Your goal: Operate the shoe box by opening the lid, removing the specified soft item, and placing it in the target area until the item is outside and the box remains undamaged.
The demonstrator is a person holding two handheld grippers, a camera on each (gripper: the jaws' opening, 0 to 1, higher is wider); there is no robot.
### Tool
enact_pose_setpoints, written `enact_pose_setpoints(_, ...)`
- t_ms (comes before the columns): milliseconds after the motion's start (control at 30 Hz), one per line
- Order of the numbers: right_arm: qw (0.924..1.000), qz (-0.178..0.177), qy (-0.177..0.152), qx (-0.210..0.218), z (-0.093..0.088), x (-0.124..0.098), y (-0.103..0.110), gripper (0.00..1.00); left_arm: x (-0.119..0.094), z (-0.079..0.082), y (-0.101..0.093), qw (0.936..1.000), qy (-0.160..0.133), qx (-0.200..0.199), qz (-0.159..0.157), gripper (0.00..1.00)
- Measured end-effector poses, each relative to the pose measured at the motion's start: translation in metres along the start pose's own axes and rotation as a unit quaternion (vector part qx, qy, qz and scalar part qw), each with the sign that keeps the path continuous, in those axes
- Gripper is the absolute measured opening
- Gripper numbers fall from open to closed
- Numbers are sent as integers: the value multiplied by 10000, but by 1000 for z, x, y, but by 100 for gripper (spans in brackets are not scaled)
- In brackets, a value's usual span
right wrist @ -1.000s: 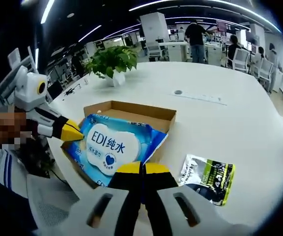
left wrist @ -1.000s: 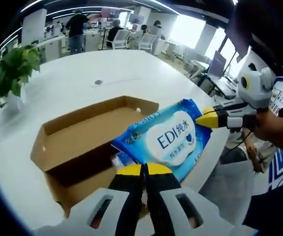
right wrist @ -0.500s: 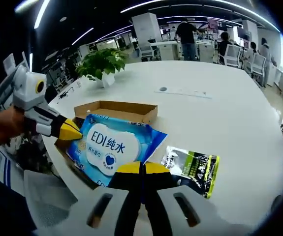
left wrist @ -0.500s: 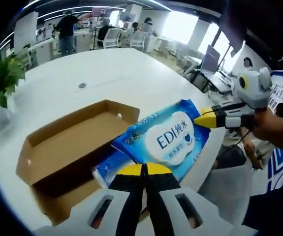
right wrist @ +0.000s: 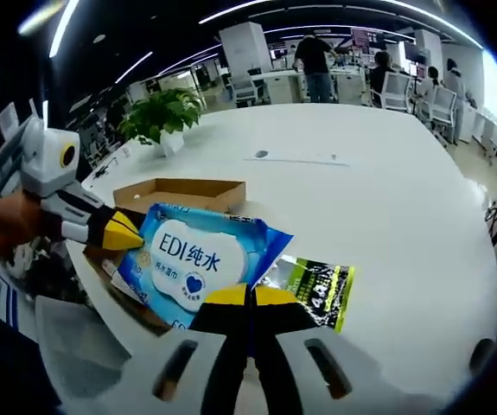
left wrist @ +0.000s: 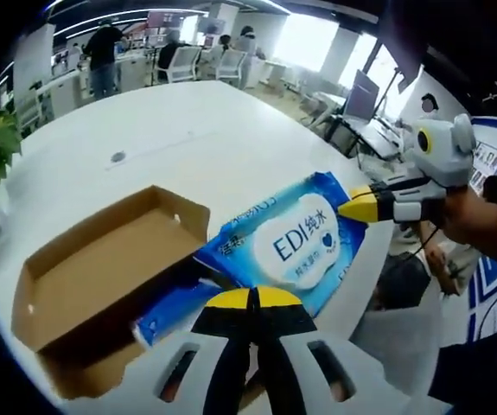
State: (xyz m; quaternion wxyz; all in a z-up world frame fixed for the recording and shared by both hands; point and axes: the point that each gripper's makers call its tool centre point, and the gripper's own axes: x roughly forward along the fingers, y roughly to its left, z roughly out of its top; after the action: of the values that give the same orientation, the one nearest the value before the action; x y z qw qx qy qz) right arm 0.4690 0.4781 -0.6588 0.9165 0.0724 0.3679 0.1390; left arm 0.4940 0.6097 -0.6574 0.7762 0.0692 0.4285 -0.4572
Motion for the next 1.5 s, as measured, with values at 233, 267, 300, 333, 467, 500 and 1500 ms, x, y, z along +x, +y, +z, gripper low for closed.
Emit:
enact_pose_setpoints(233,9999,-76,8,97,-5,-6,-23,0,21,10,-14,9999,90,70,-102,0)
enact_pose_setpoints(267,9999,-89,13,103,-6,-7,-27,0,24,11,-16,9999,96,77,-116,0)
enact_pose_setpoints(300,9999,-98,16,110,-6,-8,-30,0,25,12,-18,9998,94,84,-123,0)
enact_pose_setpoints(333,9999,-109,14,125,-6,-8,-33,0,29,13,-20,9998,115,105,-130,0)
enact_pose_setpoints(467,9998,-135,2,149,-6,-10,-42,0,37,15,-26,9997,145,102,-155,0)
enact_pose_setpoints(500,9998,-142,14,145,-6,-10,-45,0,39,15,-26,9997,145,93,-159,0)
enact_pose_setpoints(1500,9989,-96,304,355,-30,24,-88,0,99,11,-14,9985,513,-17,-175,0)
